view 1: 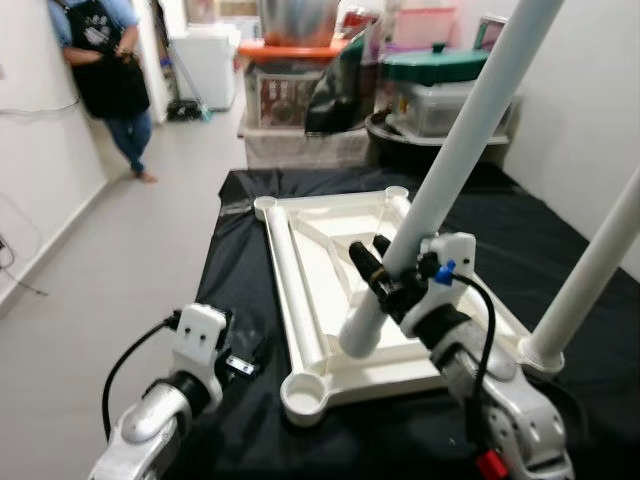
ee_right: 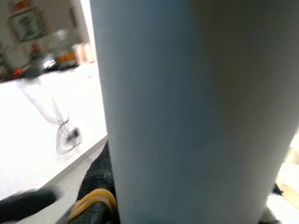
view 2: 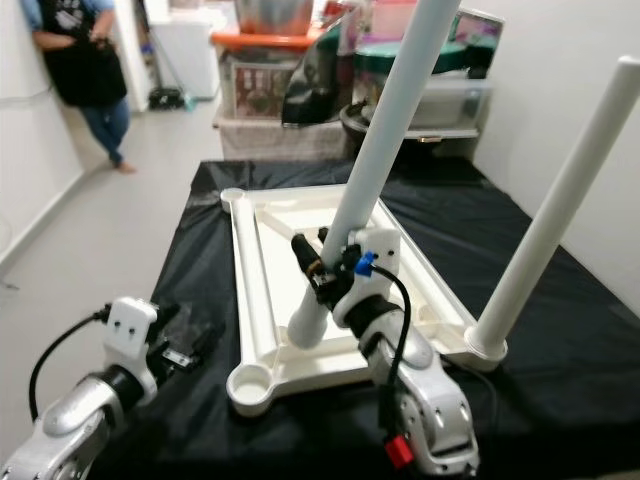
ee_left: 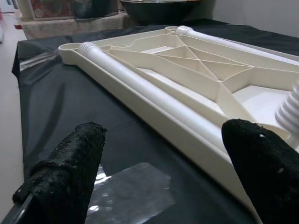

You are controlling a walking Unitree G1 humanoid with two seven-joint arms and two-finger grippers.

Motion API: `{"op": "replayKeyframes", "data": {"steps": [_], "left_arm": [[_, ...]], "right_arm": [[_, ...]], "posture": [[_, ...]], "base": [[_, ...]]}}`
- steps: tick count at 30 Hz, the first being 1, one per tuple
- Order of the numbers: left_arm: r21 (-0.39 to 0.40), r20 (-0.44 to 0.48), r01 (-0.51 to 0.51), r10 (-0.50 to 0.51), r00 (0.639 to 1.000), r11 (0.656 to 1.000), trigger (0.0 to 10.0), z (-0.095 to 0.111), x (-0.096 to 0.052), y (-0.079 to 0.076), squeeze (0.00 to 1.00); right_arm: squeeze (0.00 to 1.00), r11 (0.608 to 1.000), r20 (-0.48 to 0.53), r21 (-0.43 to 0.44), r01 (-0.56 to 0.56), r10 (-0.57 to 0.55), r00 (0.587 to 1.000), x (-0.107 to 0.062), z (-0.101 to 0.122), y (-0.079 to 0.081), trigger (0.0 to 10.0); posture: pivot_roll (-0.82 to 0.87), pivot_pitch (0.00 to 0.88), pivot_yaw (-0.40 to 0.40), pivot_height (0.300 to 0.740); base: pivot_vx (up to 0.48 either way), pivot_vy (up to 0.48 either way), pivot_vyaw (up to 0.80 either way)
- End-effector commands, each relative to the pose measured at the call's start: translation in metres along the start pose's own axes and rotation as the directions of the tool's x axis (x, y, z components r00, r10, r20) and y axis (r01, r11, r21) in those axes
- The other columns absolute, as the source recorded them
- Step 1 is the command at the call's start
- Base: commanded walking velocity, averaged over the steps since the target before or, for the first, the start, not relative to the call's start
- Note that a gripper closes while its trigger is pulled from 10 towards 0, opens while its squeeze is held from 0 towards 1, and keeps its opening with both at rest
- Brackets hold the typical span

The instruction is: Building children table

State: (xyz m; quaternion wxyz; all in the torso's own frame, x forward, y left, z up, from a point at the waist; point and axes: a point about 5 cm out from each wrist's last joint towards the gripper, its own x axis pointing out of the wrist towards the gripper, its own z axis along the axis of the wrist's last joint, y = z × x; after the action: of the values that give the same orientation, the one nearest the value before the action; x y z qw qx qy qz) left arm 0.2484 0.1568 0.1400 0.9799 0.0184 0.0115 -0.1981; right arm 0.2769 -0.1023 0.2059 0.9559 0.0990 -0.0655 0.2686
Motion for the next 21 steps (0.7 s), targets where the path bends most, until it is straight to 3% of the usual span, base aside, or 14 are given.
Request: {"op": "replayKeyframes", "data": {"steps": [1, 3, 8, 14, 16, 19, 21], "left_arm": [[0.019, 0.003, -0.001, 0.001, 1.0, 1.0, 10.0, 0.0, 0.0, 0.0, 0.0], [-0.001, 0.007, 0.01, -0.01, 1.0, 1.0, 10.0, 0.001, 0.002, -0.003, 0.0], [-0.004, 0.015, 0.011, -0.011, 1.0, 1.0, 10.0, 0.001, 0.003, -0.005, 0.0], [0.038, 0.014, -0.024, 0.024, 1.0, 0.999, 10.0, 0.0, 0.005, -0.001, 0.0], [0.043, 0.012, -0.021, 0.02, 1.0, 0.999, 10.0, 0.0, 0.006, -0.002, 0.0], [0.06, 0.001, -0.02, 0.02, 1.0, 0.998, 10.0, -0.002, 0.007, -0.002, 0.0], [0.064, -0.002, -0.024, 0.024, 1.0, 0.998, 10.0, -0.003, 0.007, -0.001, 0.0]], "right_arm": [[0.0, 1.0, 0.004, -0.004, -0.005, 0.005, 1.0, -0.001, 0.003, -0.001, 10.0], [0.0, 1.0, 0.007, -0.007, -0.015, 0.015, 1.0, 0.0, 0.003, 0.001, 10.0], [0.0, 0.999, 0.007, -0.03, -0.036, 0.036, 0.999, 0.0, 0.002, 0.002, 10.0], [0.0, 0.995, -0.009, -0.037, -0.089, 0.089, 0.996, 0.001, 0.0, 0.004, 10.0], [0.0, 0.987, -0.031, -0.048, -0.15, 0.149, 0.988, 0.0, -0.001, 0.005, 10.0], [0.0, 0.944, -0.102, -0.111, -0.31, 0.299, 0.949, -0.004, 0.002, -0.002, 10.0], [0.0, 0.939, -0.106, -0.117, -0.324, 0.312, 0.944, -0.004, 0.005, -0.005, 10.0]], "posture": [[0.09, 0.0, -0.068, 0.74], [0.09, 0.0, -0.066, 0.74], [0.09, 0.0, -0.065, 0.74], [0.09, 0.0, -0.066, 0.74], [0.09, 0.0, -0.065, 0.74], [0.09, 0.0, -0.064, 0.74], [0.09, 0.0, -0.064, 0.74]], "base": [[0.0, 0.0, 0.0], [0.0, 0.48, -0.8], [0.0, 0.478, 0.0], [0.0, 0.0, 0.0], [0.0, 0.0, 0.0], [0.0, 0.0, 0.0], [0.0, 0.0, 0.0]]}}
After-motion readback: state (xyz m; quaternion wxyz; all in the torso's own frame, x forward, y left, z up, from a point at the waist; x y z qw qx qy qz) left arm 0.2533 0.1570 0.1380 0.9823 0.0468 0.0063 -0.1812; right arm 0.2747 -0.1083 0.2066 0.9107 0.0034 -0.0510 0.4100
